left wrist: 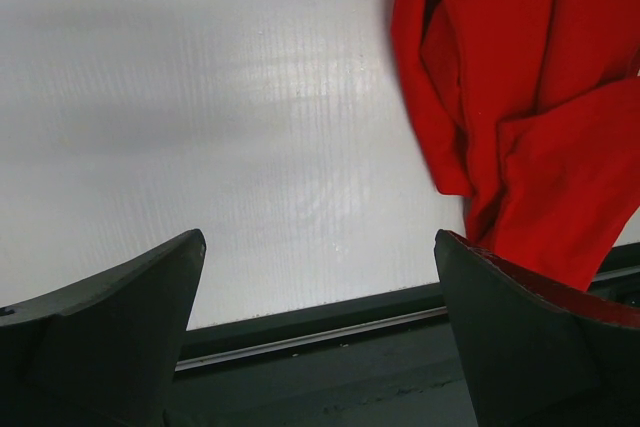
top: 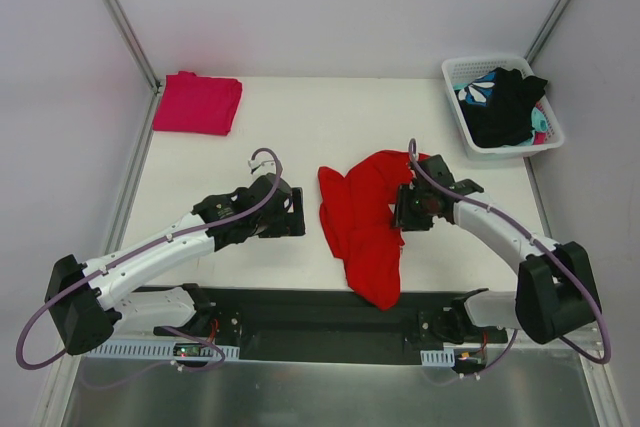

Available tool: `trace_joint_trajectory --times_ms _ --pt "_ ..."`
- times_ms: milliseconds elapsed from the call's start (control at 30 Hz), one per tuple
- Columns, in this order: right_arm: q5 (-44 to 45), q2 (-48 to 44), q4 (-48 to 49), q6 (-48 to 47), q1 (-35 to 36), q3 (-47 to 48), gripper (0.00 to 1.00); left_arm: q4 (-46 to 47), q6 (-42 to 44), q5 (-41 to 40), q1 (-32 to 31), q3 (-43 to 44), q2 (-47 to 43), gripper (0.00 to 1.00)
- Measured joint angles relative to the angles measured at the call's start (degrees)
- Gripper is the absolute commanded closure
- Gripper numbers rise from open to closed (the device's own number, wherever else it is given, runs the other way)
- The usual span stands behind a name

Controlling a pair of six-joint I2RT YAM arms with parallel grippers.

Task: Fold and stack the t-shirts

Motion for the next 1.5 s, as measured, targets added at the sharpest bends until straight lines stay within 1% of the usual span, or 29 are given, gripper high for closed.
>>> trace_joint_trajectory --times_ms 100,500,567,667,700,767,1000,1067,1133,1300,1400,1500 --pt "-0.5 0.5 0.6 0.2 0.0 0.0 0.63 0.0 0.0 0.0 0.0 0.1 0.0 0.01" --pt "-0.8 0.6 1.6 0.8 0.4 -2.4 0.63 0.0 0.0 0.0 0.0 0.1 0.0 0.01" --pt "-0.8 0.3 1.5 1.0 0.4 -2.6 0.65 0.0 0.0 0.0 0.0 0.1 0.0 0.01" --pt "-0.8 0.1 1.5 1.2 0.5 -2.7 0.78 0.0 0.0 0.0 0.0 0.1 0.0 0.01" --pt "-0.8 0.1 1.6 1.5 0.6 -2.7 0.88 0.0 0.0 0.0 0.0 0.1 0.0 0.01" --pt "-0.8 0.1 1.7 1.7 0.8 -2.7 0.98 0.0 0.0 0.0 0.0 0.1 0.0 0.01" --pt "-0.3 0.2 0.4 1.9 1.4 -1.3 0.99 0.0 0.0 0.0 0.0 0.1 0.0 0.01" --pt "0.5 0.2 -1.9 1.5 1.4 1.6 0.99 0.0 0.0 0.0 0.0 0.1 0.0 0.01" --pt "1.2 0.3 -4.2 0.7 1.4 6.6 0.99 0.0 0.0 0.0 0.0 0.1 0.0 0.01" --pt "2.9 0.6 -8.2 -2.3 1.4 23.5 0.99 0.0 0.0 0.0 0.0 0.1 0.0 0.01" --pt "3.6 1.9 -11.0 -4.2 1.1 35.3 0.99 0.0 0.0 0.0 0.0 0.1 -0.1 0.01" --pt "3.9 2.8 -12.6 -5.7 0.7 43.6 0.99 0.0 0.0 0.0 0.0 0.1 -0.6 0.01"
